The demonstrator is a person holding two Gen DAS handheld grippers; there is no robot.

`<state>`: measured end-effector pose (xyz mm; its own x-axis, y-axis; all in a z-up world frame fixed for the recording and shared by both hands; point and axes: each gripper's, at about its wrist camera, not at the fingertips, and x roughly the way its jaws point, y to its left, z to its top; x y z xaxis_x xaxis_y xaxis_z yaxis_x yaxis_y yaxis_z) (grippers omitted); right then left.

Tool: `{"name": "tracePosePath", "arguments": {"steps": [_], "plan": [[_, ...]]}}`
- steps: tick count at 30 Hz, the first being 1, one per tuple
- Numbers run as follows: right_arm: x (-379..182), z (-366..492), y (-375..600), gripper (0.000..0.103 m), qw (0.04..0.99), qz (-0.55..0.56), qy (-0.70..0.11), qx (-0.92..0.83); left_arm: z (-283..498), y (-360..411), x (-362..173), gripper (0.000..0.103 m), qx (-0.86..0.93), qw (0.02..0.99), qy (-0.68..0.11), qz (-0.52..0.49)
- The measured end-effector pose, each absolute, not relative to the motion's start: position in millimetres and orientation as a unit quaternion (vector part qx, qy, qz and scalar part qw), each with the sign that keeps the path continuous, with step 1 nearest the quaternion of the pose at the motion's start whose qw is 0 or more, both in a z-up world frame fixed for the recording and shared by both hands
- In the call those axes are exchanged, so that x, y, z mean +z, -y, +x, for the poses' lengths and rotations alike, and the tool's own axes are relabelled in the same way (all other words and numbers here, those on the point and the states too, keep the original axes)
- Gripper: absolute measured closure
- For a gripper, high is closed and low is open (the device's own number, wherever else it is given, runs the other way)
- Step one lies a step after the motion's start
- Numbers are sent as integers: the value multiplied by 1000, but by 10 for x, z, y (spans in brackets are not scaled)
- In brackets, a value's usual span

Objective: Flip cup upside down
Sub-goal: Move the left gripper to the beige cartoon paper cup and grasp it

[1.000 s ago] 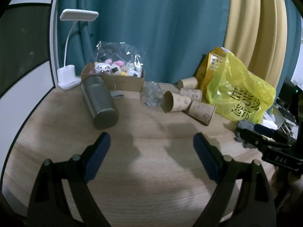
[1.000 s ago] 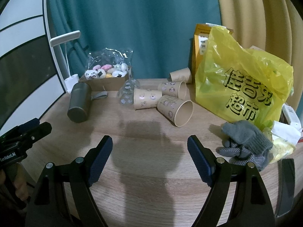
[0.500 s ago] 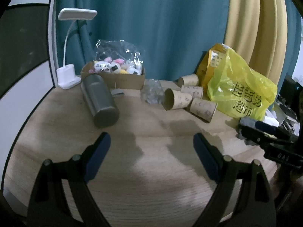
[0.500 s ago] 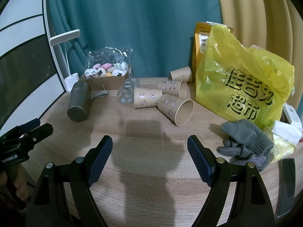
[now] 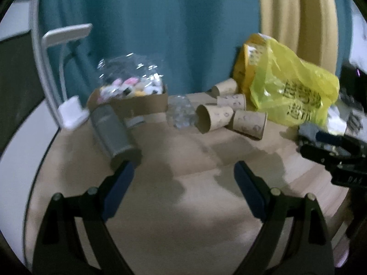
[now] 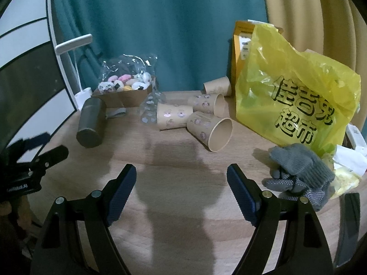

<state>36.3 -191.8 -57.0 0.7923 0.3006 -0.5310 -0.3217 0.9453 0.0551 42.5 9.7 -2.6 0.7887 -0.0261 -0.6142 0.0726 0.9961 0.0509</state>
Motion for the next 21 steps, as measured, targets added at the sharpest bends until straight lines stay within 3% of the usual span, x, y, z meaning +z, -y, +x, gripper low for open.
{"name": "tracePosePath", "arguments": {"steps": [8, 21], "plan": [[-645, 719, 2103, 19, 943, -11, -298, 149, 1219, 330, 7, 13, -130, 911, -336, 199], [-714, 1082, 2490, 19, 942, 15, -320, 101, 2356, 1228, -362, 13, -385, 735, -377, 412]]}}
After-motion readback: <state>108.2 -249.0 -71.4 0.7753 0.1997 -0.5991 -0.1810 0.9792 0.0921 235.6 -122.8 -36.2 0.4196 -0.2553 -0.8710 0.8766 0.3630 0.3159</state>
